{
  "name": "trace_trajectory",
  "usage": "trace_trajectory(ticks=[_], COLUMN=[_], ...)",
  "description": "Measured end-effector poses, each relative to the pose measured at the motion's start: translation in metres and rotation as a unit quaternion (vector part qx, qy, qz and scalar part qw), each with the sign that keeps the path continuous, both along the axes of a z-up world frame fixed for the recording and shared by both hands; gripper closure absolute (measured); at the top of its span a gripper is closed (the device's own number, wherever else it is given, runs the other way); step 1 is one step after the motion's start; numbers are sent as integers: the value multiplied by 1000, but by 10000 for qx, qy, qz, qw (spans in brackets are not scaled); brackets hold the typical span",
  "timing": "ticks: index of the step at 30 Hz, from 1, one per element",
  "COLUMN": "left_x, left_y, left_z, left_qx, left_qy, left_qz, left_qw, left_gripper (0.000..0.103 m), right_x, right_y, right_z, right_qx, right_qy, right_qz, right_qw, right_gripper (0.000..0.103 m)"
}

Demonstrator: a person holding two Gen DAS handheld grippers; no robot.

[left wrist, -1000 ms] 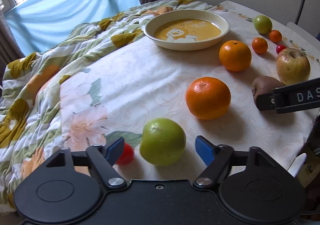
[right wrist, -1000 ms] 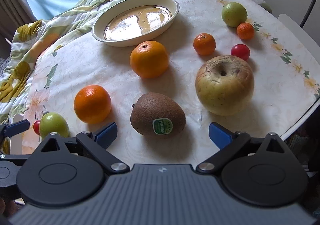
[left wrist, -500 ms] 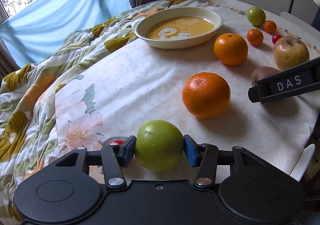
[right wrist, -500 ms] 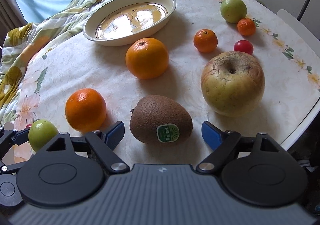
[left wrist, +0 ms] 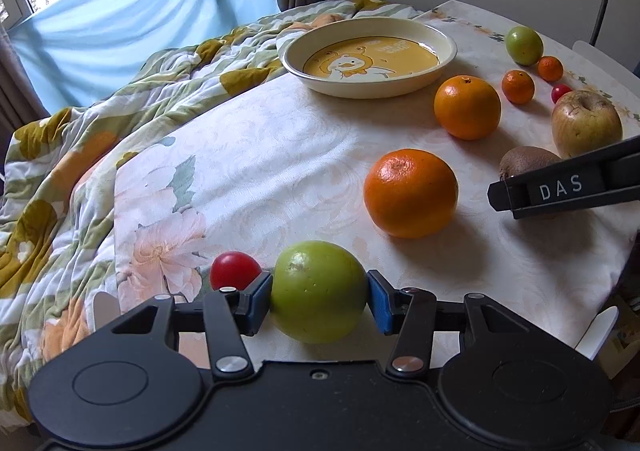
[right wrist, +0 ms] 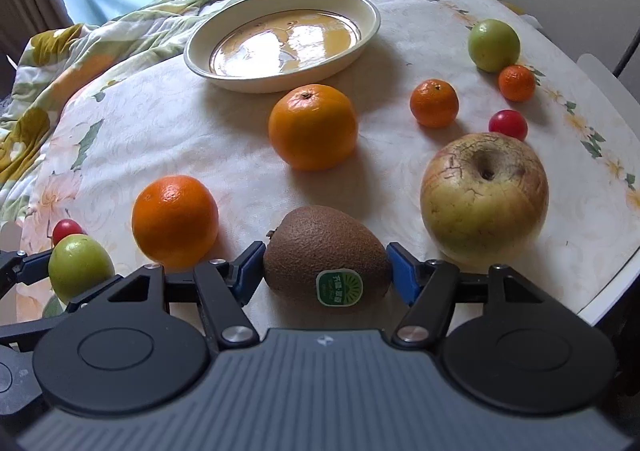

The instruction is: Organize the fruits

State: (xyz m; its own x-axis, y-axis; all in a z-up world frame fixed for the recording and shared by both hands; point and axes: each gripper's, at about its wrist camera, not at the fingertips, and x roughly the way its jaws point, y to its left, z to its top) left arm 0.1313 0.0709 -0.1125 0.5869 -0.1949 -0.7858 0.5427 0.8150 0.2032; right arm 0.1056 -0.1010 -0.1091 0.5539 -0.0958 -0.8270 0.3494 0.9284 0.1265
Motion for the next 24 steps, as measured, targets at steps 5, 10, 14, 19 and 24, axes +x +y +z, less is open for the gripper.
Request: trace_trajectory(ticks=[5,10,14,19,24], left_x=[-6,-15,-24,-35,-42], left_y=[-2,-7,-14,-28,-48], left_z=[9,22,36,60,88], left_qx=[-39,-90,-149,-277,-418], left_qy=[-42,-119,-185,-305,-493], left_qz=[186,417,632,971,1363], left_qw=[9998,9990,9977,9944,9886], left_gripper=[48,48,48,48,48], right_x=[-2,-3,-8,-13,-16], right_y=[-1,-5,-9,-22,-44], right_z=[6,17,30,52,79], right_qx=[31,84,110,122,147], right_qy=[-89,-183,-242,-429,-604], right_qz=[236,467,741,1093,1465], right_qw=[9997,9987,9969,9930,9873], right_gripper=[22,22,22,22,22])
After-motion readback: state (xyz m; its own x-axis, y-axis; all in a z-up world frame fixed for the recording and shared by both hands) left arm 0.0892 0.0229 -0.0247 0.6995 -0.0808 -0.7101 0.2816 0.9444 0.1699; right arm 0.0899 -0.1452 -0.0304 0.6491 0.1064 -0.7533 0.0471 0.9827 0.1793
